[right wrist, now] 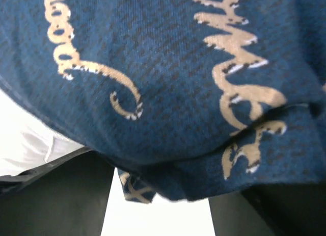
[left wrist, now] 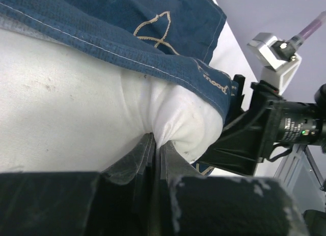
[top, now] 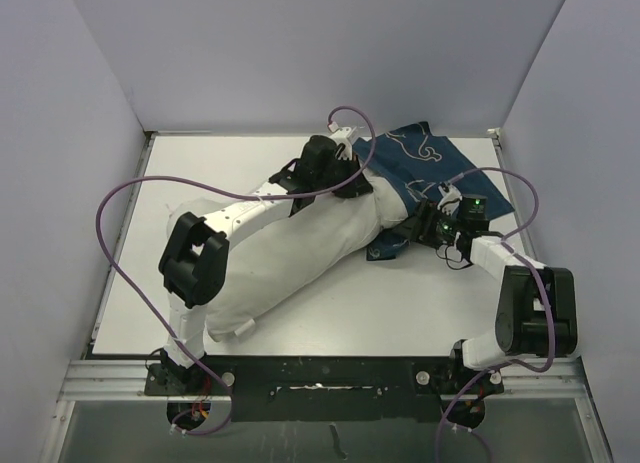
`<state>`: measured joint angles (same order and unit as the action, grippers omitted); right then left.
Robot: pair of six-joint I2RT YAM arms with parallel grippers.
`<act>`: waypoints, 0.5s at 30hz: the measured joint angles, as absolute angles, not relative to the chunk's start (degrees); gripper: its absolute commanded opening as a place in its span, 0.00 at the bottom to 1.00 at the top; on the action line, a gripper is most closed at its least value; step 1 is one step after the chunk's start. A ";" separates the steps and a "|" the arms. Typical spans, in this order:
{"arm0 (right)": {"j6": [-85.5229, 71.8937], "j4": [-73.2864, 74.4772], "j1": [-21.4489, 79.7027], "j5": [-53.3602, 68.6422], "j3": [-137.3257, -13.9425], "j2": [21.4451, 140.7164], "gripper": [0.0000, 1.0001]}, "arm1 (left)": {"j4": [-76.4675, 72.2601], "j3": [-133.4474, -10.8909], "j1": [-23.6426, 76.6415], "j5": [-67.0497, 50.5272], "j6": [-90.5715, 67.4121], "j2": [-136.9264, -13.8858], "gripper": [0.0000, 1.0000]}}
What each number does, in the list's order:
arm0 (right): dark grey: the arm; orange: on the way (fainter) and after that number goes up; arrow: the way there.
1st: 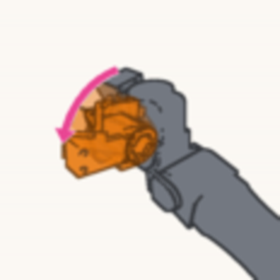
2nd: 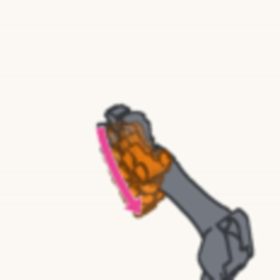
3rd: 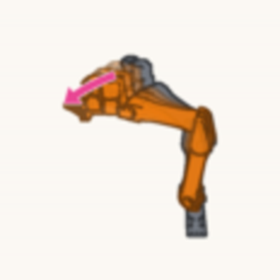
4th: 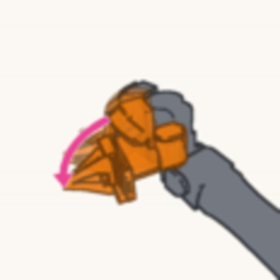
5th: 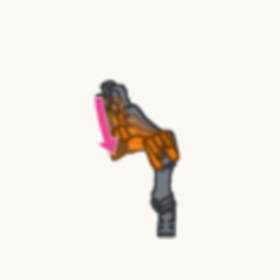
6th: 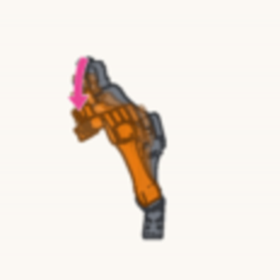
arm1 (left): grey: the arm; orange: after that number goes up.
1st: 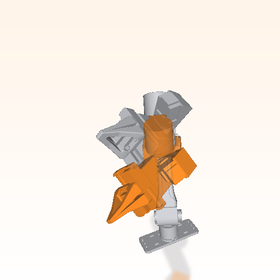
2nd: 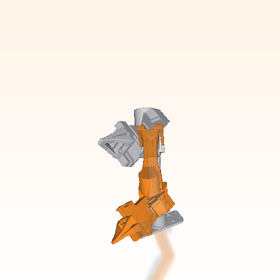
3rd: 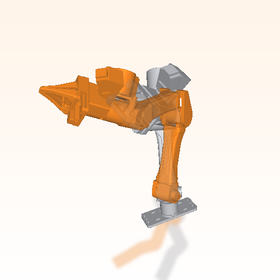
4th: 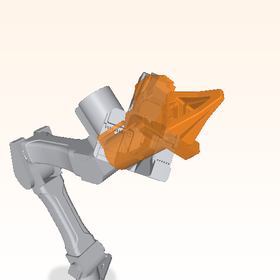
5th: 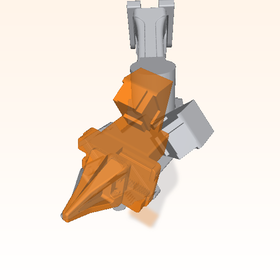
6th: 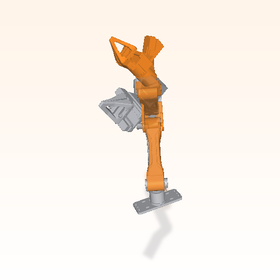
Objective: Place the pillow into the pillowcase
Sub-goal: Stuff the pillow into the pillowcase.
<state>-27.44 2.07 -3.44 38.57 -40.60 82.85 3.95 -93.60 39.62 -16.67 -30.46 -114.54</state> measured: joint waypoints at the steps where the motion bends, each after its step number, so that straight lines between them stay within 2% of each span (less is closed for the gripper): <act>1: -28.03 0.97 -3.05 38.44 -40.51 83.53 0.43 | 3.40 -93.65 39.57 -16.82 -30.81 -114.56 0.00; 3: -29.08 -1.50 -2.31 38.15 -40.47 84.31 0.11 | 2.55 -93.65 39.53 -17.08 -31.40 -114.56 0.00; 4: -29.69 -2.63 -2.07 38.06 -40.47 84.44 0.01 | 2.13 -93.65 39.51 -17.26 -31.79 -114.56 0.00; 8: -30.24 -4.56 -1.61 39.86 -41.43 84.95 0.00 | -0.27 -93.47 39.27 -17.61 -33.10 -114.56 0.00; 15: -24.77 0.27 2.22 51.20 -47.22 81.58 0.00 | -2.00 -95.02 38.30 -15.09 -34.15 -115.61 0.00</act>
<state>-24.77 0.27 2.22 51.20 -47.22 81.58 -2.00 -95.02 38.30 -15.09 -34.15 -115.61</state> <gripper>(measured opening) 0.034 0.029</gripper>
